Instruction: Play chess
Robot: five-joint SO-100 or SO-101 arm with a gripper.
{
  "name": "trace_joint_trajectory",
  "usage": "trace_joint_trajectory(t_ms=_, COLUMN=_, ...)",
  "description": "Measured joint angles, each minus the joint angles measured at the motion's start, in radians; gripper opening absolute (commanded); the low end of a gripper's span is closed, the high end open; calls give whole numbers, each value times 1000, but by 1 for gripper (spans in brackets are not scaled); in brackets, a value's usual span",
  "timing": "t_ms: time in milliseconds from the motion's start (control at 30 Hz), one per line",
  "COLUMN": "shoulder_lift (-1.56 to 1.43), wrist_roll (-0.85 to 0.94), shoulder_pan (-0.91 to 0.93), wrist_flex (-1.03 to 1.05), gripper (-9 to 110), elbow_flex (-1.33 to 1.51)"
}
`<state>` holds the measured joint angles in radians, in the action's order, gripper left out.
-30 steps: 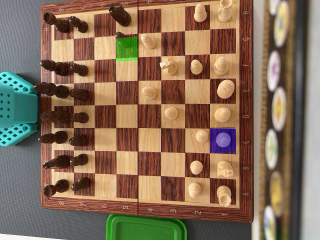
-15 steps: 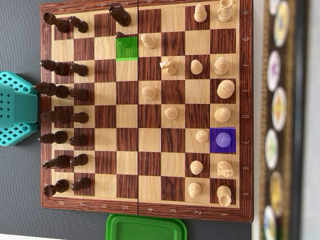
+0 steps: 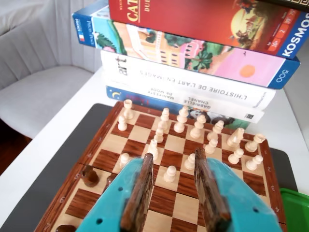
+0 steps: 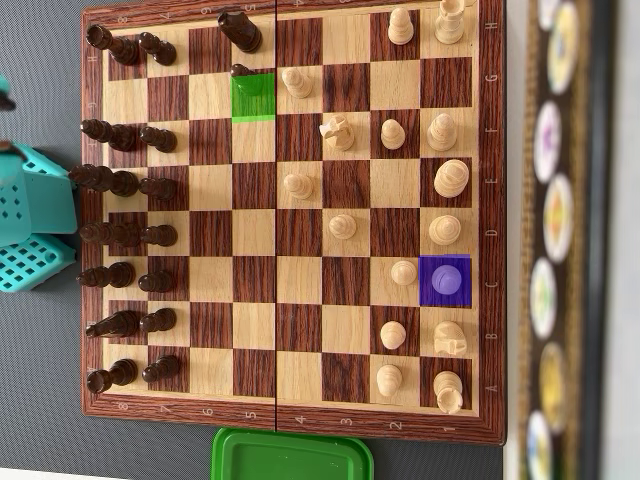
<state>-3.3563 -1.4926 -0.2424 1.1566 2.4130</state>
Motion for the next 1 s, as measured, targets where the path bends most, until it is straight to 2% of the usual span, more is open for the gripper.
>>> trace_joint_trajectory(t_ms=233, shoulder_lift=89, wrist_roll=0, shoulder_pan=-54, wrist_flex=89, gripper=14, elbow_flex=-21)
trace_joint_trajectory(t_ms=600, shoulder_lift=618, wrist_roll=-6, shoulder_pan=-212, wrist_flex=92, gripper=14, elbow_flex=-227)
trace_joint_trajectory(t_ms=800, shoulder_lift=859, wrist_roll=-126, shoulder_pan=-298, wrist_flex=213, gripper=14, elbow_flex=-298)
trace_joint_trajectory(t_ms=1000, shoulder_lift=1075, wrist_roll=-155, shoulder_pan=-325, wrist_flex=250, gripper=14, elbow_flex=-399)
